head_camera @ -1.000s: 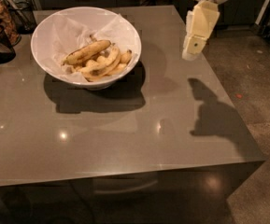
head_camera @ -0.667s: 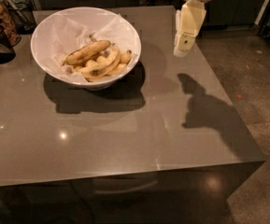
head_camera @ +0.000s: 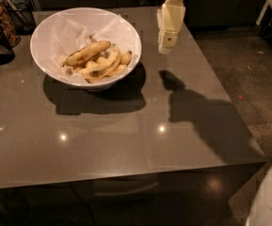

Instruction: Pick banana from white bowl

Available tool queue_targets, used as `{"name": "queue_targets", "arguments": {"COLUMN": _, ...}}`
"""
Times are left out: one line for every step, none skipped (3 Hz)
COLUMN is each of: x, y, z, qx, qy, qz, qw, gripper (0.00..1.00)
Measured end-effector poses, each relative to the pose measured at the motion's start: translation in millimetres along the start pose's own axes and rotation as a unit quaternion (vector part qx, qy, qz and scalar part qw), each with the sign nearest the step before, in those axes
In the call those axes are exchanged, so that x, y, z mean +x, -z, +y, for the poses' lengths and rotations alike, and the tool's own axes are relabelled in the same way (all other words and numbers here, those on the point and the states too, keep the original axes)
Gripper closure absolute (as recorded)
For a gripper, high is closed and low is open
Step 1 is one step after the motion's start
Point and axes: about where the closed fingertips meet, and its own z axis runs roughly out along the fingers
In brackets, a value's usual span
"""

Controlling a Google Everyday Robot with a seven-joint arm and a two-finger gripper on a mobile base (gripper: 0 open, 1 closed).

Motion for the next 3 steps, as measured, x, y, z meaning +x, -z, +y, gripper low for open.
{"name": "queue_targets", "arguments": {"x": -3, "y": -1, "z": -6, "qx": 0.012, "qy": 0.000, "qz": -0.006, "qw": 0.9999, "gripper": 0.00}}
{"name": "queue_targets", "arguments": {"x": -17, "y": -5, "z": -12, "qx": 0.015, "qy": 0.032, "qz": -0.014, "qw": 0.9993, "gripper": 0.00}}
{"name": "queue_targets", "arguments": {"x": -33, "y": -23, "z": -20, "qx": 0.002, "qy": 0.061, "qz": -0.016, "qw": 0.9980, "gripper": 0.00}}
